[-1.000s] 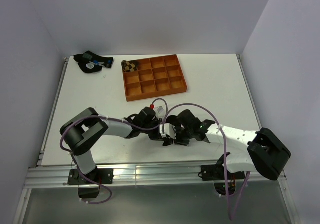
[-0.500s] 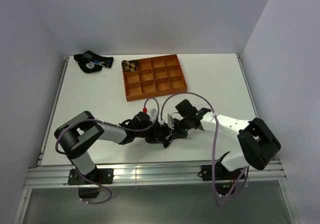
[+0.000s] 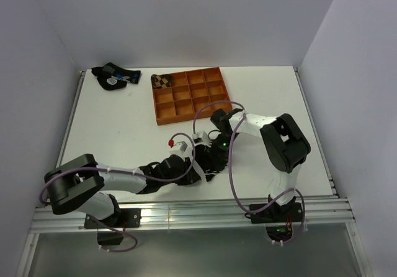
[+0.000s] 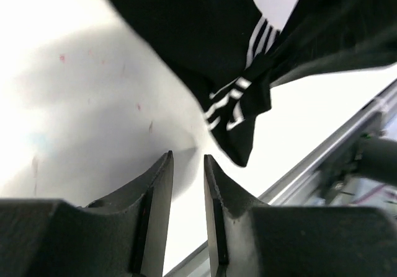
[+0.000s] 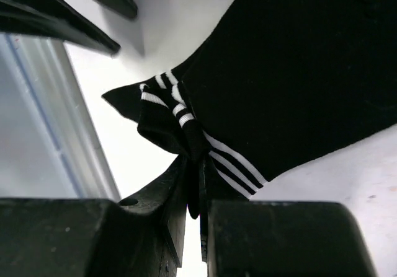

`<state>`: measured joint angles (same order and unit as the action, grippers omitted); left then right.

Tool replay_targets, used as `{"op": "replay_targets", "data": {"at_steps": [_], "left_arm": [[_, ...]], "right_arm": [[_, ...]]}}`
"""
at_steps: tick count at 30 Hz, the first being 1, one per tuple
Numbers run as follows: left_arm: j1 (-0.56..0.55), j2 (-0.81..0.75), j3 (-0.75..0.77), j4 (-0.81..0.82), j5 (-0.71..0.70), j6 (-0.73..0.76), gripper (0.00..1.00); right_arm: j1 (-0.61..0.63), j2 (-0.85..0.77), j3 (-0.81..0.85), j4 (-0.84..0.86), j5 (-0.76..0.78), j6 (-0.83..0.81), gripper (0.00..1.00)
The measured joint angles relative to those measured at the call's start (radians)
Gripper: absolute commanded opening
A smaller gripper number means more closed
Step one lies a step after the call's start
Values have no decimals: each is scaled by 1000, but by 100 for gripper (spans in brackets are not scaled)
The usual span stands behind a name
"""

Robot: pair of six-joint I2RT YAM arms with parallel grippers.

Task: Roll the socks
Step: Roll the sock at the center of the board.

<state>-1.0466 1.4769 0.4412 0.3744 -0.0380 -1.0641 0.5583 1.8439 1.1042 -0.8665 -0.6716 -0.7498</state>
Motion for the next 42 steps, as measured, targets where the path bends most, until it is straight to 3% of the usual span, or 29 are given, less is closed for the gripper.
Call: {"op": "replay_targets", "data": {"at_steps": [4, 9, 17, 28, 42], "left_arm": [[-116, -73, -22, -45, -175, 50, 35], [-282, -119, 4, -86, -374, 173, 48], [-401, 10, 199, -111, -555, 434, 55], [-409, 138, 234, -85, -578, 661, 58], [-344, 198, 259, -19, -415, 764, 52]], "right_arm": [[5, 28, 51, -93, 2, -2, 15], [21, 123, 158, -188, -3, 2, 16], [27, 257, 246, -288, -10, 56, 17], [27, 306, 282, -341, -17, 97, 16], [27, 334, 306, -366, -18, 114, 16]]}}
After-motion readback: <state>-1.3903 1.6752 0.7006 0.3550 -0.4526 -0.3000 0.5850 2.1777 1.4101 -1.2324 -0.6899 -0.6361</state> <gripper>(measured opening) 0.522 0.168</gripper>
